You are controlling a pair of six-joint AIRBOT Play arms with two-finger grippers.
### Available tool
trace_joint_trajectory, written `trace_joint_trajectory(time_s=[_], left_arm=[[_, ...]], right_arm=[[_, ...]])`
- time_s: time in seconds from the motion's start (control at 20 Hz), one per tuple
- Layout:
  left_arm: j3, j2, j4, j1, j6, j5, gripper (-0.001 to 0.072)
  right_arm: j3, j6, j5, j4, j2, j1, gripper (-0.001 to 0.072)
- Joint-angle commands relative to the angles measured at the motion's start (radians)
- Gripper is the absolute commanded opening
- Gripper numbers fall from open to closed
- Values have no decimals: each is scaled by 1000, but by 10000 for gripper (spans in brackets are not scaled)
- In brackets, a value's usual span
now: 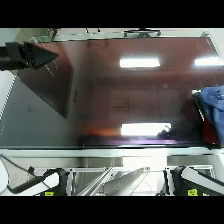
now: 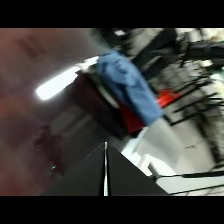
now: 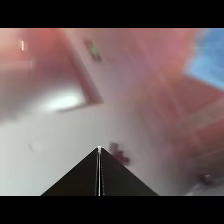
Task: Fold the shirts.
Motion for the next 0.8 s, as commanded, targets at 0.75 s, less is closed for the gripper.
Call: trace_joint_trajectory(time_s=[0.75], left_arm=[[-1192,584,185,-182,78,303,19]], right_arm=[[-1073,-122,-367,-108,669,637,16]])
